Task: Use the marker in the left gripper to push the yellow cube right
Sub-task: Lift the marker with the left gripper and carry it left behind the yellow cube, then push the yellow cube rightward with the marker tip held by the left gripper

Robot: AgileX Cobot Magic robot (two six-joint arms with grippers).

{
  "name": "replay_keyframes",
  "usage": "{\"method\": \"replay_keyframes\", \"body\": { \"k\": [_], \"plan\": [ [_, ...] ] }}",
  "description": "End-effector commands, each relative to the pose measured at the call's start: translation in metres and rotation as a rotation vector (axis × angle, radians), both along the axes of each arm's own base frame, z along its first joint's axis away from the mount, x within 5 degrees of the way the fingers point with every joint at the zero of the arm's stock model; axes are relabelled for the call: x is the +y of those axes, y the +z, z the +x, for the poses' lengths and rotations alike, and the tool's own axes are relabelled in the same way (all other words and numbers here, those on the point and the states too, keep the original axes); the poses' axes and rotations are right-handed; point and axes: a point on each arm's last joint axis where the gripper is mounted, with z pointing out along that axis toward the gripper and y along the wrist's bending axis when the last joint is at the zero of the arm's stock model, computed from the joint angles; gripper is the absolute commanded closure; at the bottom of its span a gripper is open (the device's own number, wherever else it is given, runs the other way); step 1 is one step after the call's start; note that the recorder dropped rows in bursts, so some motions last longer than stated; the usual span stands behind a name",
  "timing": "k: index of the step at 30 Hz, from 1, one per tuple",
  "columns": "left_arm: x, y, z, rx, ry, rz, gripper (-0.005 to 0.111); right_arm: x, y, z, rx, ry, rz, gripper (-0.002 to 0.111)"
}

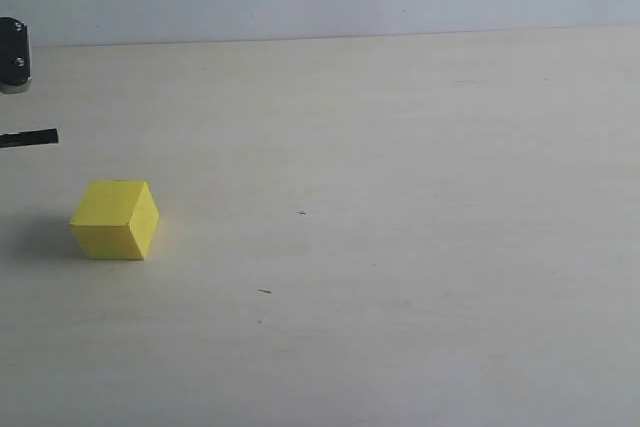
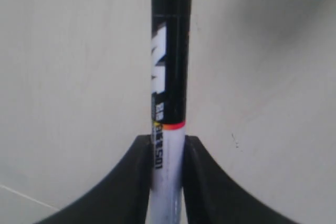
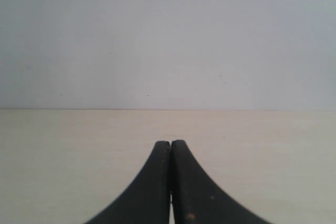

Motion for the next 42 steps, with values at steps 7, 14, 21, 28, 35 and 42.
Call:
{"method": "replay_keyframes", "body": {
  "k": [7,14,21,28,35,42],
  "plan": [
    [0.035,-0.030,-0.015,0.100,-0.106,-0.074,0.107,0.000,-0.001,0.000,-0.007,0.001,-0.002,0.108],
    [0.047,-0.042,-0.022,0.097,-0.115,-0.095,0.107,0.000,-0.001,0.000,-0.007,0.001,-0.002,0.108],
    [0.040,-0.051,-0.023,0.073,-0.152,-0.117,0.107,0.000,-0.001,0.000,-0.007,0.001,-0.002,0.108],
    [0.036,-0.064,-0.027,0.119,-0.156,-0.140,0.107,0.000,-0.001,0.000,-0.007,0.001,-0.002,0.108],
    [0.006,-0.064,-0.024,0.128,-0.269,-0.132,0.107,0.000,-0.001,0.000,-0.007,0.001,-0.002,0.108],
    [-0.041,-0.064,-0.027,0.135,-0.314,-0.113,0.107,0.000,-0.001,0.000,-0.007,0.001,-0.002,0.108]
  ]
}}
